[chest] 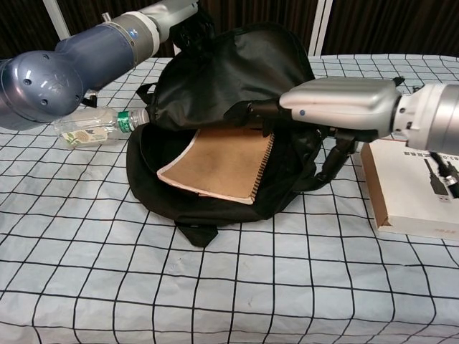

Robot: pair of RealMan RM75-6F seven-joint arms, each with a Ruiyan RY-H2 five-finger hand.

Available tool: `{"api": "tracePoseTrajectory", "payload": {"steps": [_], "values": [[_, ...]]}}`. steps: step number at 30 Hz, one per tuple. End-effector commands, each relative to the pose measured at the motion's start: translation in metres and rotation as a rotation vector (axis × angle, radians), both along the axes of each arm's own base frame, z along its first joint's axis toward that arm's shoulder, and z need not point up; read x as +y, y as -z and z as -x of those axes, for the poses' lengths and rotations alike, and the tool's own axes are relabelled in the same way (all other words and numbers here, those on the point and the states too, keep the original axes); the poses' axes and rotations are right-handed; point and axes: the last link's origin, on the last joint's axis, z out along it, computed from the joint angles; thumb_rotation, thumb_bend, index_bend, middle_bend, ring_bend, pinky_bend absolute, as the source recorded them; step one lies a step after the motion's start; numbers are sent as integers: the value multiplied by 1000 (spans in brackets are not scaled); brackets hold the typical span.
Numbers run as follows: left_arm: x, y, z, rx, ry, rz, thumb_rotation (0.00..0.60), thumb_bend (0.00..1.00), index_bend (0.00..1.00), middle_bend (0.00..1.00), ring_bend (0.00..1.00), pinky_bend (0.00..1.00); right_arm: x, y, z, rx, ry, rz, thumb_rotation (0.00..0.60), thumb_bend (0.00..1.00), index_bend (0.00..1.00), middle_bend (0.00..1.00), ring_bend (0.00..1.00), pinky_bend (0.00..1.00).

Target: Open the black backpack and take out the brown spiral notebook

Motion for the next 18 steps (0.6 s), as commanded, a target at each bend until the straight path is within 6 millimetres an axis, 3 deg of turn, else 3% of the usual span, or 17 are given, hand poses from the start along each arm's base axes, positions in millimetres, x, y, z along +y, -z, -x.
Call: {"api": "tracePoseTrajectory", "payload": {"steps": [1, 18], "values": [[3, -3, 2, -2, -12, 0, 600, 422, 611, 651, 466, 372, -5, 10, -3, 14, -12, 16, 600, 167, 0, 114, 237, 180], [12, 0, 5, -2, -46, 42, 600, 418, 609, 644, 457, 371, -31, 27, 5, 95, -39, 109, 600, 160, 2, 115, 238, 180]]}}
